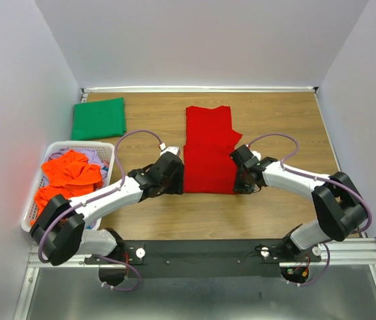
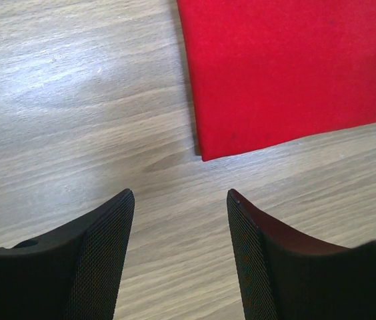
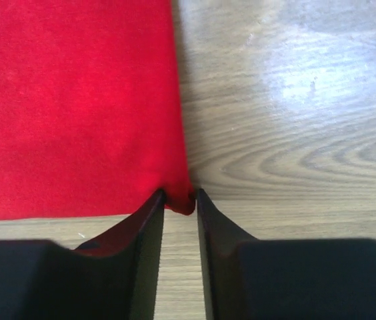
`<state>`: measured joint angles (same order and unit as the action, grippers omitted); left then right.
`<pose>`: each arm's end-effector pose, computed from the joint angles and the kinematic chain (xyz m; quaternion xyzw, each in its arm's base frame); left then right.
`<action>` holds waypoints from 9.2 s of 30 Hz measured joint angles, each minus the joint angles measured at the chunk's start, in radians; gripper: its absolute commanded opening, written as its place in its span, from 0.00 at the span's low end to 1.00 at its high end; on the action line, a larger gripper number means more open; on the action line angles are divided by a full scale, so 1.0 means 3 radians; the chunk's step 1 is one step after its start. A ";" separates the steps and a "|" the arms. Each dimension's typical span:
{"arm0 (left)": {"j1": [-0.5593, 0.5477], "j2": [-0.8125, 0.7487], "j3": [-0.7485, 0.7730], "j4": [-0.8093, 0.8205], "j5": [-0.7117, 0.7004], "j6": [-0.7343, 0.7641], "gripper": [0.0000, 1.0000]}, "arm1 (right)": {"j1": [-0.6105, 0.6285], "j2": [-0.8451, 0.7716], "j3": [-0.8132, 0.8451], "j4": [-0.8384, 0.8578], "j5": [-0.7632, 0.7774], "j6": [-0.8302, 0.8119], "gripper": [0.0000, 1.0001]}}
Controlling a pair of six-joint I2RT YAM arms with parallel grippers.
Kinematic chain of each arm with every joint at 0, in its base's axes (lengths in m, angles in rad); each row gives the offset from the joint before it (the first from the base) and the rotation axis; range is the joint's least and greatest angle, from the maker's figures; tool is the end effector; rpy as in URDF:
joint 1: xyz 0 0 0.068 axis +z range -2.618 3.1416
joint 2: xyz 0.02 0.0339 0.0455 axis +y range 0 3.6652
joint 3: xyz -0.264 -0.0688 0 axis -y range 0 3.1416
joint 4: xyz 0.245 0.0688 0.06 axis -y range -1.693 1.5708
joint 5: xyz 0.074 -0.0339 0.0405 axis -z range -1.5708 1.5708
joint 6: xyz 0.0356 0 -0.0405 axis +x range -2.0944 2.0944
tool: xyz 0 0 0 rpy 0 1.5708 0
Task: Fold and stack the t-shirts
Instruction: Fold the tshirt
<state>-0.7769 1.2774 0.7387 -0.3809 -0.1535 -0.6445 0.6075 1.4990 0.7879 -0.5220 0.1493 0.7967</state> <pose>0.1827 -0.1720 0.2052 0.0380 0.9442 -0.1530 0.2891 0.2182 0.1452 0.1593 0.1053 0.9775 0.0521 0.1754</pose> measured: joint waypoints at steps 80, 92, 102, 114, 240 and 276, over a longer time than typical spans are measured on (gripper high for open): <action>0.0104 -0.0169 0.0999 -0.1504 0.0783 -0.0097 0.00 | 0.0189 0.0060 0.2419 -0.2243 -0.0498 -0.0758 0.01; 0.0689 0.0326 0.1471 -0.1298 0.0785 0.0383 0.00 | -0.0085 0.0745 0.3128 -0.2106 -0.0464 -0.1092 0.01; 0.0918 0.1221 0.1991 -0.0945 0.0801 0.0668 0.00 | -0.0465 0.1142 0.3206 -0.1835 -0.0548 -0.1232 0.01; 0.1165 0.1910 0.2167 -0.0487 0.0796 0.0717 0.11 | -0.0576 0.1595 0.3173 -0.1333 -0.0615 -0.1289 0.02; 0.0902 0.1055 0.0239 0.0903 0.0801 0.0395 0.57 | -0.0305 0.0776 0.0341 0.1437 -0.1424 -0.0469 0.15; 0.0902 0.0502 0.0435 0.0528 0.0328 0.0341 0.55 | -0.0399 0.0198 0.0167 0.1016 -0.1118 -0.0301 0.73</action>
<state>-0.5064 1.4281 0.8692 -0.2226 -0.0551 -0.5423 0.4877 1.5585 0.8379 -0.2173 -0.1860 0.7063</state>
